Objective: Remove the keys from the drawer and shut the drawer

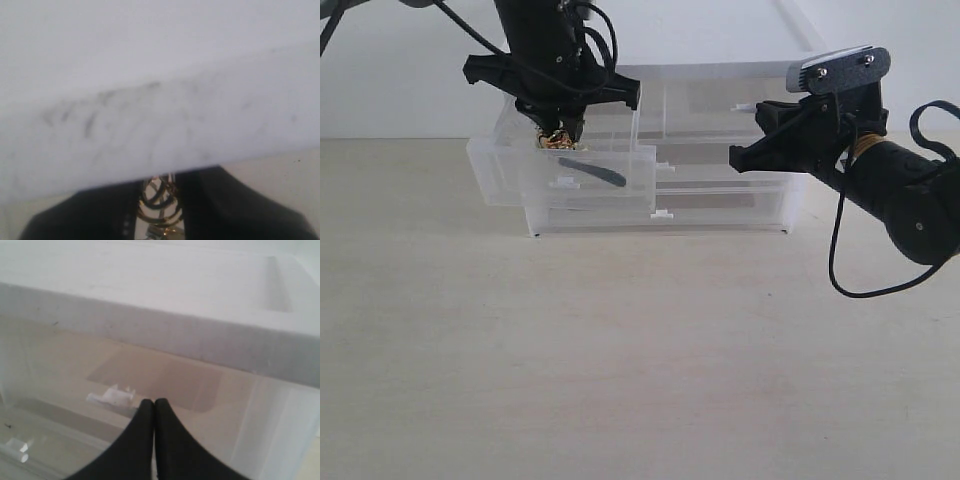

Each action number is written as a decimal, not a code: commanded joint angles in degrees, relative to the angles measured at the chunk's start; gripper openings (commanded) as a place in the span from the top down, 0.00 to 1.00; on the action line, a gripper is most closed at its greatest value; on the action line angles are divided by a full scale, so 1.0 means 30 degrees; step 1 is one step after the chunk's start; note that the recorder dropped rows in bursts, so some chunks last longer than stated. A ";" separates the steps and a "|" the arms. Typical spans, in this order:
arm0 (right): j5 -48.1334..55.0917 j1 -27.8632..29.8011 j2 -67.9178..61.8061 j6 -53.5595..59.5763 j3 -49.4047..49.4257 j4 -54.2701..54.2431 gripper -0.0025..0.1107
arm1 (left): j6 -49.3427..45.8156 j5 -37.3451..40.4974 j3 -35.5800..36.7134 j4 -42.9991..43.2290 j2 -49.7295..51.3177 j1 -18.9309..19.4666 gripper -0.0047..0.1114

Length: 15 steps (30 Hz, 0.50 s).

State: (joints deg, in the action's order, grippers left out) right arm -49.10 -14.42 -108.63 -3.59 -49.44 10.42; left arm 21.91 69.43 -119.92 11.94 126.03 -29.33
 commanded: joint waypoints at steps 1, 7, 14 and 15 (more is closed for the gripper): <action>-0.1471 0.0243 -0.0016 -0.0127 -0.0504 -0.1735 0.98 | 0.0192 0.0178 0.0298 -0.0653 0.0531 -0.0098 0.92; -0.1471 0.0243 -0.0016 -0.0127 -0.0504 -0.1735 0.98 | 0.0192 0.0178 0.0298 -0.0555 -0.0466 -0.0098 0.92; -0.1471 0.0243 -0.0016 -0.0127 -0.0504 -0.1735 0.98 | -0.0110 0.0178 0.0298 -0.1483 -0.2285 -0.0098 0.92; -0.1471 0.0243 -0.0016 -0.0127 -0.0504 -0.1735 0.98 | -0.0159 0.0178 0.0298 -0.1656 -0.2534 -0.0098 0.92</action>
State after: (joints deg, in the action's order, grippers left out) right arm -49.32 -14.42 -108.63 -3.59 -49.34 10.11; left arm 21.80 69.78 -119.06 8.56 121.05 -29.33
